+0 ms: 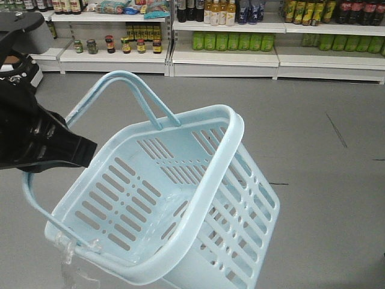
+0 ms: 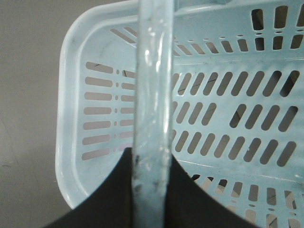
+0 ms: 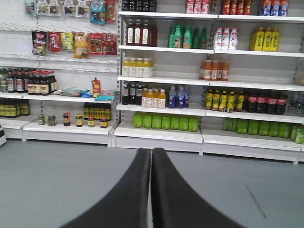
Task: Pick three apples into basket with both arms
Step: 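Drive the base around to the apple table holding the basket aloft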
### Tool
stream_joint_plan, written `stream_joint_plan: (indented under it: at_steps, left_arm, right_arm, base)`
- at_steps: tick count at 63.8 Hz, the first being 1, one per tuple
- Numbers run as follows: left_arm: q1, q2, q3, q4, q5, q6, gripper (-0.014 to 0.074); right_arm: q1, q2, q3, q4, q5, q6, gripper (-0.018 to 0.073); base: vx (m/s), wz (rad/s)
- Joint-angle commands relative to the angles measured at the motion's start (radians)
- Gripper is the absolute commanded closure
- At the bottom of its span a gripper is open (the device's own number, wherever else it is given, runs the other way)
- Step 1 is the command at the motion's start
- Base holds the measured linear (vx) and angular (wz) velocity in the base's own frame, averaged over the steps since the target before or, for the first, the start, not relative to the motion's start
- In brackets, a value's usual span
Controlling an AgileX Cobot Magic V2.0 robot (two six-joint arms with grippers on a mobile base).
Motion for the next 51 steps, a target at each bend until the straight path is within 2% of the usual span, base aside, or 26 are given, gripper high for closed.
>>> stream_joint_plan:
  at_steps: [1, 23, 51]
  left_arm:
    - [-0.006, -0.028, -0.029, -0.014, -0.043, -0.011, 0.0603]
    - [-0.006, -0.028, -0.029, -0.014, -0.043, -0.011, 0.0603]
    - [-0.006, -0.028, -0.029, -0.014, -0.043, -0.011, 0.0603]
  right_arm:
    - [-0.004, -0.01, 0.014, -0.006, -0.077, -0.004, 0.0564]
    - [-0.004, -0.01, 0.014, -0.006, -0.077, -0.004, 0.0564]
    - [-0.004, -0.01, 0.014, -0.006, -0.077, -0.004, 0.0564]
  base:
    - [0.22, -0.22]
    - [0.21, -0.31]
    - [0.17, -0.45]
